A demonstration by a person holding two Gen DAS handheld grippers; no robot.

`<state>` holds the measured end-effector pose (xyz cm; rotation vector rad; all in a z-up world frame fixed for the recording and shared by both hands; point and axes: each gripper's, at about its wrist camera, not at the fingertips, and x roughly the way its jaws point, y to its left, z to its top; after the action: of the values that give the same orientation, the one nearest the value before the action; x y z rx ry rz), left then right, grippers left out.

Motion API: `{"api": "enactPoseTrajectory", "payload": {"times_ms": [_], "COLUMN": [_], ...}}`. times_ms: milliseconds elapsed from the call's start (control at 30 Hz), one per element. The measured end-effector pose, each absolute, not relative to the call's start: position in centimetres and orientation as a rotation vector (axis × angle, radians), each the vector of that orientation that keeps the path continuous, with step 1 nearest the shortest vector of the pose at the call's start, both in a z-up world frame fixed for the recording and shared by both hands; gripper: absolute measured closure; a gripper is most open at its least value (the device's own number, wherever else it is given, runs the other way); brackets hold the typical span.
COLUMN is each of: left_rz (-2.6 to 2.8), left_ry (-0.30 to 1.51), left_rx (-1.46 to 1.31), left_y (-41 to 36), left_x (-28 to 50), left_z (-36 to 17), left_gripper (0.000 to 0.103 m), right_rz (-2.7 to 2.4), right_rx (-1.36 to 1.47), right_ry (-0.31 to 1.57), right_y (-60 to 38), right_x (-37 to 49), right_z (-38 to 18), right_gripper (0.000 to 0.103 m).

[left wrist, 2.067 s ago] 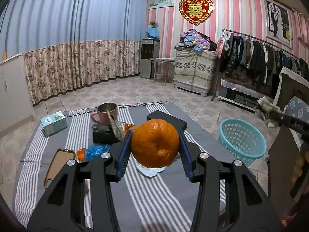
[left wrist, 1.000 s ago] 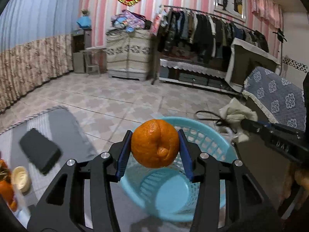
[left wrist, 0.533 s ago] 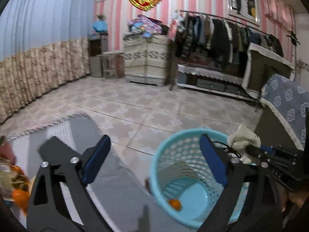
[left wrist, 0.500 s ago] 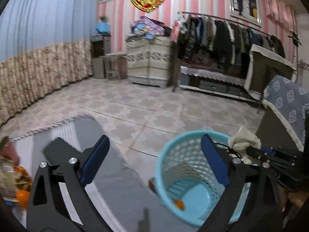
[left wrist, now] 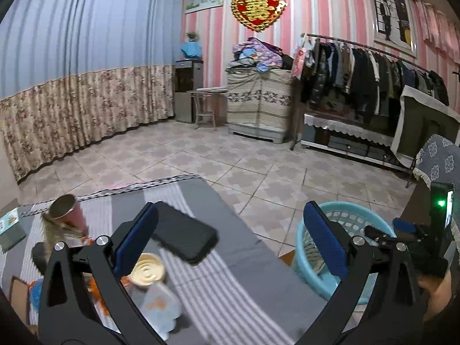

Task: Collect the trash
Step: 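Move both tools back over the table toward the blue plastic bag and card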

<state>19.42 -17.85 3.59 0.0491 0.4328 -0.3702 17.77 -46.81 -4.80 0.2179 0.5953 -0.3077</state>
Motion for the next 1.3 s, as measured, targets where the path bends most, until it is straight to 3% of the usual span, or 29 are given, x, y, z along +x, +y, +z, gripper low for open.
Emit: {"api": "enactPoseTrajectory", "payload": {"times_ms": [600,1300], "left_rz": [-0.178,0.014], "left_ry": [0.374,0.423], "left_rx": [0.029,0.004], "left_y": [-5.2,4.2], "left_x": [13.4,11.0], "left_z": [5.4,2.1], "left_gripper": [0.005,0.005], "right_rz": [-0.111,0.081], "right_rx": [0.146,-0.002], "right_ry": [0.408,0.436], "right_y": [-32.0,-20.7], "right_x": [13.9,14.7], "right_z": [2.6,-1.5], "right_gripper": [0.005,0.005]}}
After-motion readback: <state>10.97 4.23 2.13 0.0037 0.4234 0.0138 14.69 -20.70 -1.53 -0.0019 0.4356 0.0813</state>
